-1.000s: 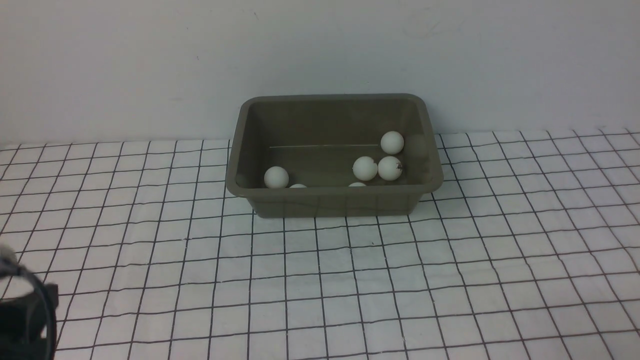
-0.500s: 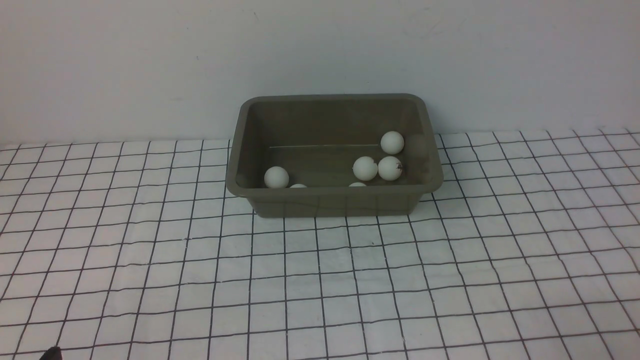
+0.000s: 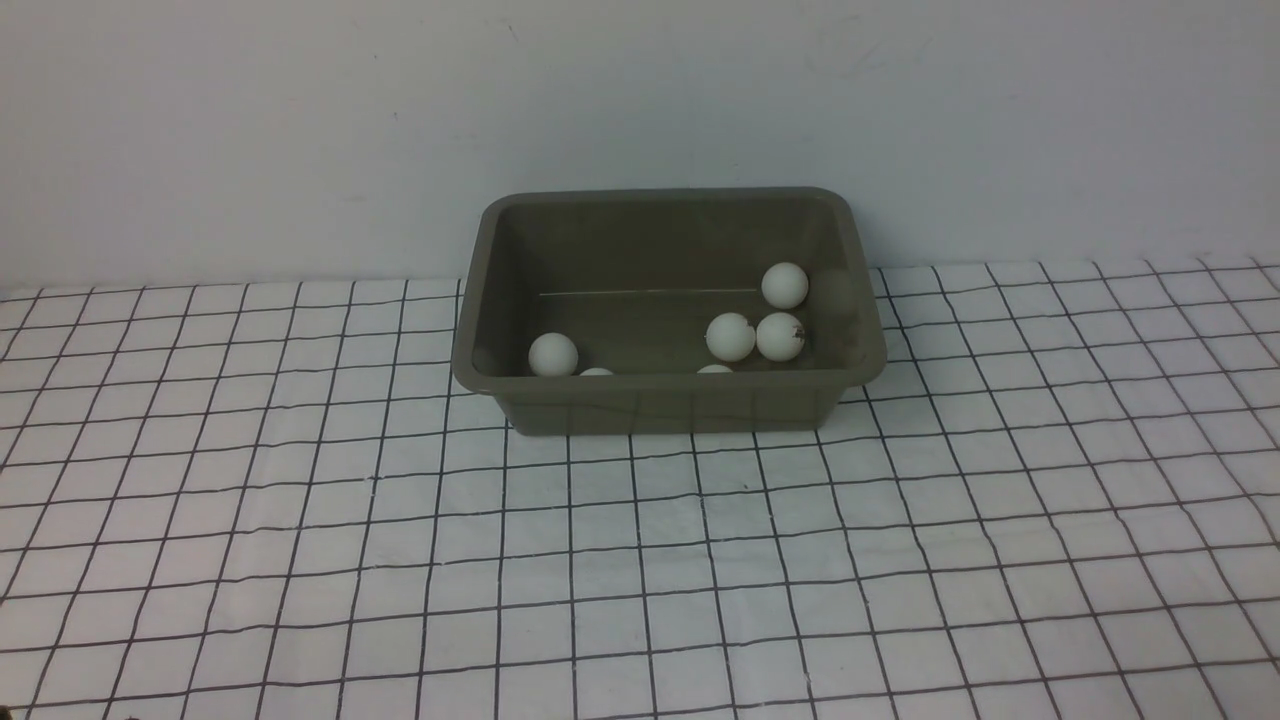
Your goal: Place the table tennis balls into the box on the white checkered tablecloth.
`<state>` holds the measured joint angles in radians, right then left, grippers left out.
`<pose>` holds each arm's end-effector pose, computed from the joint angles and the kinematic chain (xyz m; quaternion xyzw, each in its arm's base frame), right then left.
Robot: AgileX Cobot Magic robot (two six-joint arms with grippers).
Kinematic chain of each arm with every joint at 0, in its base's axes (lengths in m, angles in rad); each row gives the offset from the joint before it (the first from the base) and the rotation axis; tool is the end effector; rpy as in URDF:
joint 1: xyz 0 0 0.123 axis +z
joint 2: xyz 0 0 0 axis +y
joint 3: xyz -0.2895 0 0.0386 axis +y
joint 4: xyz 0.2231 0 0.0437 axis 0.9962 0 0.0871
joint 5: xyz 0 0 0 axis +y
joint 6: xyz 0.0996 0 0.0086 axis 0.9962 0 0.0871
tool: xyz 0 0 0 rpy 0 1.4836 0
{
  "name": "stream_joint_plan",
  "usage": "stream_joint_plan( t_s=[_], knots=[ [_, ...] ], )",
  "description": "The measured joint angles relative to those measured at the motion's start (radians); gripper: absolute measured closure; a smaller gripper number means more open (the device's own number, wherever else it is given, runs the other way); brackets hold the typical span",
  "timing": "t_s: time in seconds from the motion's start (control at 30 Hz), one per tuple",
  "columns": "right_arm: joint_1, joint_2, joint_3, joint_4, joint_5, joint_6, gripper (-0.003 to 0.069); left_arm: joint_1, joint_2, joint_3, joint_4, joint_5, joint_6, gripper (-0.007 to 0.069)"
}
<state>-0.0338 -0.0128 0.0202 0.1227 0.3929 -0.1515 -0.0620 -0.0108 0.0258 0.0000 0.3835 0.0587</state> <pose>0.0286 0.0037 0.1693 -0.0155 0.8077 -0.0022 0.5894 0.0289 -0.0018 0.1681 0.0487 0.8067 -0.0010 0.5889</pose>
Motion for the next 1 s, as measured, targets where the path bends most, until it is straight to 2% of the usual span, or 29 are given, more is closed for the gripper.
stream_joint_plan(
  t_s=[1.0],
  knots=[
    [0.0,0.0,0.0,0.0,0.0,0.0,0.0197,0.059,0.0,-0.001,0.0,0.008,0.023,0.0146]
  ],
)
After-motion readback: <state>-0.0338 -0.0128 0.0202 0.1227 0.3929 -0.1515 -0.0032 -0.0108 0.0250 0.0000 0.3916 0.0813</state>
